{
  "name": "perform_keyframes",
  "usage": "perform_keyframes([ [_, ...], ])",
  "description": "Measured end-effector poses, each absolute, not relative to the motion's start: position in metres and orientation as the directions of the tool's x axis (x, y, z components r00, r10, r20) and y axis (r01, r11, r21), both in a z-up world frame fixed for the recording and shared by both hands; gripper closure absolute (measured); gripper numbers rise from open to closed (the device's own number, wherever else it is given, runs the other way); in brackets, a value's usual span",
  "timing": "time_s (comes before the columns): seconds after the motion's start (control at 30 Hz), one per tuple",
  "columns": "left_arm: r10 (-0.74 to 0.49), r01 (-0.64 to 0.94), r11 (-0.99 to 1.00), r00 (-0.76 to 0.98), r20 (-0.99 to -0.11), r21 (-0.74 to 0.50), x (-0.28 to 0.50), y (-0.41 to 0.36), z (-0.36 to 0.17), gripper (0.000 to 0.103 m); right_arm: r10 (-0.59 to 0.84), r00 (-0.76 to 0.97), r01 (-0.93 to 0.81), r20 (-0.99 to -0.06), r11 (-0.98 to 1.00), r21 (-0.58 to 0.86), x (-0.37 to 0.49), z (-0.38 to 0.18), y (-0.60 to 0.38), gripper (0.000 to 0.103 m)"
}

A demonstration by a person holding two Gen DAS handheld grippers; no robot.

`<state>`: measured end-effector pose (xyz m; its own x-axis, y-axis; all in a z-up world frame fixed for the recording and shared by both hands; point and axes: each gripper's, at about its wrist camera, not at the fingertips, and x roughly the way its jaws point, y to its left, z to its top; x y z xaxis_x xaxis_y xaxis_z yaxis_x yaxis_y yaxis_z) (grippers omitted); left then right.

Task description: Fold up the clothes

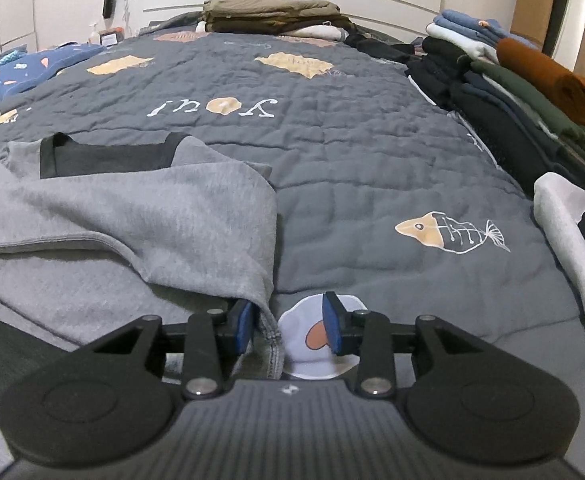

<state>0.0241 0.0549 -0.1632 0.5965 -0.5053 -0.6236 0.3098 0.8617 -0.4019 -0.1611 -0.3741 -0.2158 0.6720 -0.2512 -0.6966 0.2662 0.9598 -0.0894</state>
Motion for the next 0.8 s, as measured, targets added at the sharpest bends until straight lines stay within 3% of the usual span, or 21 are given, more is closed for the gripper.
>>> perform_keyframes([
  [0.17, -0.52, 0.338, 0.852, 0.631, -0.575, -0.399, 0.026, 0.054, -0.154, 0.1, -0.261, 0.676, 0.27, -0.69, 0.958, -0.098, -0.16, -0.216, -0.373, 0.067],
  [0.3, -0.534, 0.422, 0.845, 0.66, -0.529, -0.328, 0.029, 0.043, -0.136, 0.101, -0.266, 0.664, 0.27, -0.699, 0.957, -0.107, -0.157, -0.221, -0.374, 0.067],
  [0.43, -0.407, 0.378, 0.908, 0.691, -0.598, -0.181, 0.044, 0.029, -0.142, 0.1, -0.26, 0.653, 0.257, -0.711, 0.96, -0.115, -0.156, -0.226, -0.373, 0.067],
  [0.5, -0.3, 0.289, 0.946, 0.61, -0.734, -0.147, 0.06, 0.029, -0.162, 0.097, -0.255, 0.648, 0.242, -0.717, 0.962, -0.124, -0.154, -0.229, -0.371, 0.067],
  [0.57, -0.274, 0.249, 0.957, 0.6, -0.752, -0.15, 0.055, 0.033, -0.164, 0.094, -0.255, 0.644, 0.229, -0.721, 0.964, -0.136, -0.153, -0.23, -0.369, 0.067],
  [0.8, -0.255, 0.173, 0.967, 0.661, -0.705, -0.187, 0.017, 0.047, -0.15, 0.049, -0.257, 0.637, 0.222, -0.726, 0.964, -0.147, -0.154, -0.229, -0.367, 0.067],
])
